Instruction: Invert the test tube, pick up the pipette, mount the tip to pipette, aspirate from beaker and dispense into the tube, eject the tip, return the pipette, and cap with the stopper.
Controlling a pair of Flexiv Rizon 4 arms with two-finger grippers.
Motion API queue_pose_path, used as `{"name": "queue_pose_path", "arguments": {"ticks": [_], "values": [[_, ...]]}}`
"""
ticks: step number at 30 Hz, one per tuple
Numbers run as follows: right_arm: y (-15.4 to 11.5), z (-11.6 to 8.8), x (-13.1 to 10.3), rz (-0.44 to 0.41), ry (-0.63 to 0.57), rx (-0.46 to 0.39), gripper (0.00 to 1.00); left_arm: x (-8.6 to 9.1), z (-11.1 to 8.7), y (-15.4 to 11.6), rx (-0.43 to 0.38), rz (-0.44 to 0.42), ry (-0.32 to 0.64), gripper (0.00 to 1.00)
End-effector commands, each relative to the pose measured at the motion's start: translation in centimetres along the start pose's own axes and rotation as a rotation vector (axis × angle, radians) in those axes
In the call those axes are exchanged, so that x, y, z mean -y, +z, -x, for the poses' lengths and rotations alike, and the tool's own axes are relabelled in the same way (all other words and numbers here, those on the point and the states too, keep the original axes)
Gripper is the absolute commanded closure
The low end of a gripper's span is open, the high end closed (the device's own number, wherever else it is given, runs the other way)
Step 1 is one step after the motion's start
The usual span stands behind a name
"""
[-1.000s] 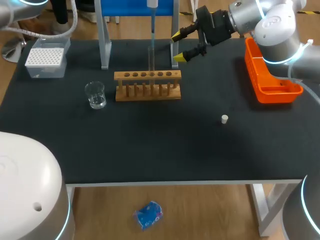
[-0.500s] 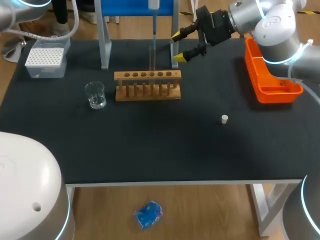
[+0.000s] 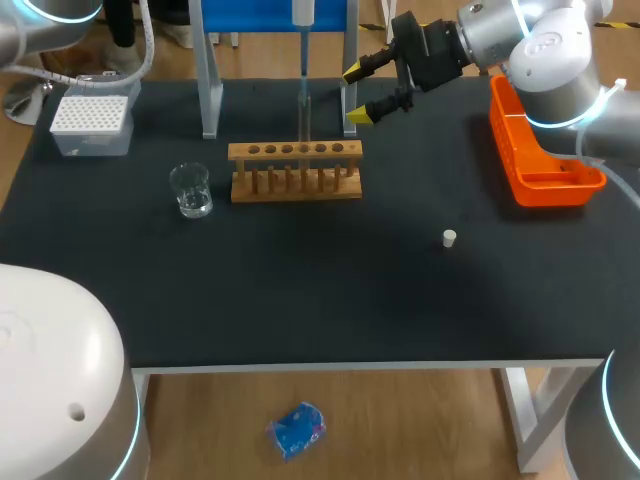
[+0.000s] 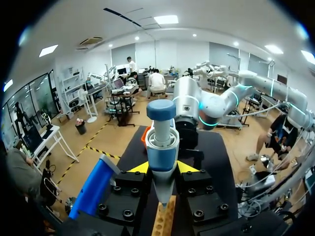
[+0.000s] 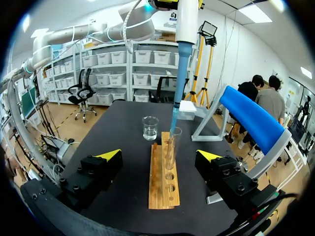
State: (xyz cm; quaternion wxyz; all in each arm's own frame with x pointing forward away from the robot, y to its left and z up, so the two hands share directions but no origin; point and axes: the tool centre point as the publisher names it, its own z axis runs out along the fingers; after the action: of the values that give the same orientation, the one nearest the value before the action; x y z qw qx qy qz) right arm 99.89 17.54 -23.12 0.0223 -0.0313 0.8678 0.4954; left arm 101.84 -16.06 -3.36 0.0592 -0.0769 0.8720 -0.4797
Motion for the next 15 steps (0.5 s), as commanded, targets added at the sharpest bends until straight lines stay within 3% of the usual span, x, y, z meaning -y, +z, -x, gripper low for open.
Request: {"name": "queue_pose_path", "arguments": {"ticks": [1,15], "values": [[-0.04,-0.02,0.04,0.0,-0.001,0.0,0.0,-0.25,-0.05,0.03,0.0,-0.01,0.002,1.0],[-0.04,-0.02,0.04,0.0,-0.001,0.0,0.0,-0.96,0.13,0.36,-0.001,-0.022,-0.009,1.0]]}}
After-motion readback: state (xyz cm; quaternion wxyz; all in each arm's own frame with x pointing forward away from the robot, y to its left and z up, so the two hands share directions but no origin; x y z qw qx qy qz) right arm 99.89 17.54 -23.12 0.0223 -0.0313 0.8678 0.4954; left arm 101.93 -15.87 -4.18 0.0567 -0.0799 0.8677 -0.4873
